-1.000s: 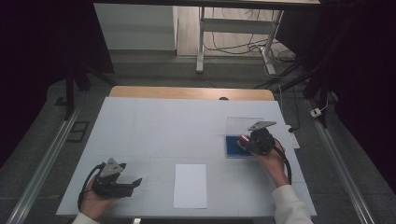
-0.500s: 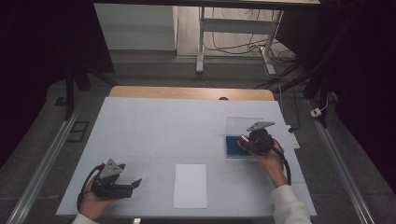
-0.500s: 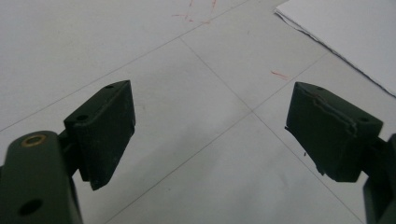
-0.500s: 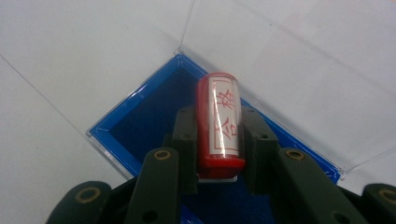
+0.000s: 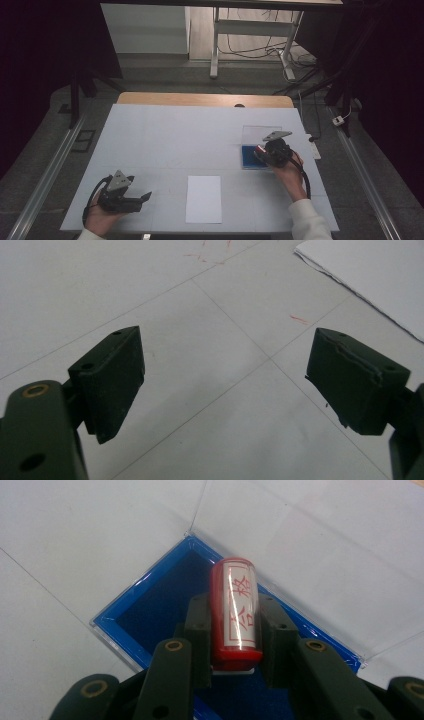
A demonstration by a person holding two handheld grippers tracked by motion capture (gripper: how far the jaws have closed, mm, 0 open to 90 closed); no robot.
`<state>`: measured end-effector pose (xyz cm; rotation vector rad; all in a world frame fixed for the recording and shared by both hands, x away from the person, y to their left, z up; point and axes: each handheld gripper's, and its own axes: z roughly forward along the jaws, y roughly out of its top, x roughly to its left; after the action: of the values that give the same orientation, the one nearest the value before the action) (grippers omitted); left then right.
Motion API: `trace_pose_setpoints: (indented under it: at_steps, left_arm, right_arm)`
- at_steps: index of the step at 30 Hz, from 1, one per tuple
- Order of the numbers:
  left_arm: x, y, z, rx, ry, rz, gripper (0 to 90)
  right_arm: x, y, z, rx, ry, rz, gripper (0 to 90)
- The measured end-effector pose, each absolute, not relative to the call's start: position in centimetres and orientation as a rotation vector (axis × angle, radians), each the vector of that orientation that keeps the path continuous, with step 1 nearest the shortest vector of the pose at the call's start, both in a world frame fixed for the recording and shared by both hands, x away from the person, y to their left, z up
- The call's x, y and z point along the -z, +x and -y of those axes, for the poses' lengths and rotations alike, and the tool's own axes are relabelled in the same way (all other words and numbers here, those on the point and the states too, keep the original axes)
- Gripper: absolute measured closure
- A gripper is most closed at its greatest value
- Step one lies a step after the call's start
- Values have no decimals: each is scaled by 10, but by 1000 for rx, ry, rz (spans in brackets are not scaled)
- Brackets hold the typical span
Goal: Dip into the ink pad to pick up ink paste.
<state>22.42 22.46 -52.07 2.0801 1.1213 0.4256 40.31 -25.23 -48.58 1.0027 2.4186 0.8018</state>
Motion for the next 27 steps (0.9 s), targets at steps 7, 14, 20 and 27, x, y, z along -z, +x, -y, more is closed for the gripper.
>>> trace_pose_setpoints:
  at_steps: [7, 14, 20, 27]
  left_arm:
    - [520, 224, -225, -429, 2079, -1122, 158]
    - [519, 225, -227, -428, 2073, -1126, 158]
    - [520, 225, -227, -426, 2075, -1124, 157]
    - [520, 225, -227, -427, 2076, -1124, 158]
  right_arm:
    - [486, 403, 252, -796, 984, -2416, 701]
    - [478, 403, 253, -812, 943, -2432, 697]
    - [468, 399, 258, -893, 961, -2402, 697]
    - [465, 399, 263, -881, 958, -2383, 697]
